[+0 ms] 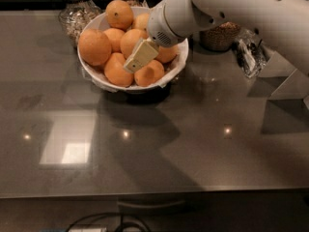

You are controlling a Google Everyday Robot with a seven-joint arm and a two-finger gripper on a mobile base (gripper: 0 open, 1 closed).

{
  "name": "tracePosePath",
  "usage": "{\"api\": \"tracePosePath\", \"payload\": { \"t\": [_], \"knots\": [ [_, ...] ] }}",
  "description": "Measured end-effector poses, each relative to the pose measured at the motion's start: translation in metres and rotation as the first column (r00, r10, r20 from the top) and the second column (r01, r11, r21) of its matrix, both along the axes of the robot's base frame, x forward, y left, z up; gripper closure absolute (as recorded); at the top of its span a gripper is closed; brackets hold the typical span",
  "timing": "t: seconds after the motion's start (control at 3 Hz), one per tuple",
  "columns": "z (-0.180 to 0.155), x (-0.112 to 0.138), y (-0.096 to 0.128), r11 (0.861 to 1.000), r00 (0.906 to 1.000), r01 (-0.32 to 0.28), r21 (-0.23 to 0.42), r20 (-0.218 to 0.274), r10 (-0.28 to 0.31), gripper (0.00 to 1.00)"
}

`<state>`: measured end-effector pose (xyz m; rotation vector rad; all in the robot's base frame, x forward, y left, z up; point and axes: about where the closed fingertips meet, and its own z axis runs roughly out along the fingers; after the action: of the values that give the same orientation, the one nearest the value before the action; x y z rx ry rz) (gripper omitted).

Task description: Pick orange from white bowl

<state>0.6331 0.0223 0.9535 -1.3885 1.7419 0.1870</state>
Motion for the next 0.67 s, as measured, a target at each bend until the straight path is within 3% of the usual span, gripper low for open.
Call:
{"api": "tracePosePath", "payload": {
  "t": [0.33,0.67],
  "knots": [
    [-0.0024,0.0022,0.0008,1.0,1.0,0.002,0.006,-0.004,-0.002,0.12],
    [-0.0023,0.0022,0.0008,1.0,1.0,0.002,0.006,-0.004,-0.002,0.11]
  ]
}}
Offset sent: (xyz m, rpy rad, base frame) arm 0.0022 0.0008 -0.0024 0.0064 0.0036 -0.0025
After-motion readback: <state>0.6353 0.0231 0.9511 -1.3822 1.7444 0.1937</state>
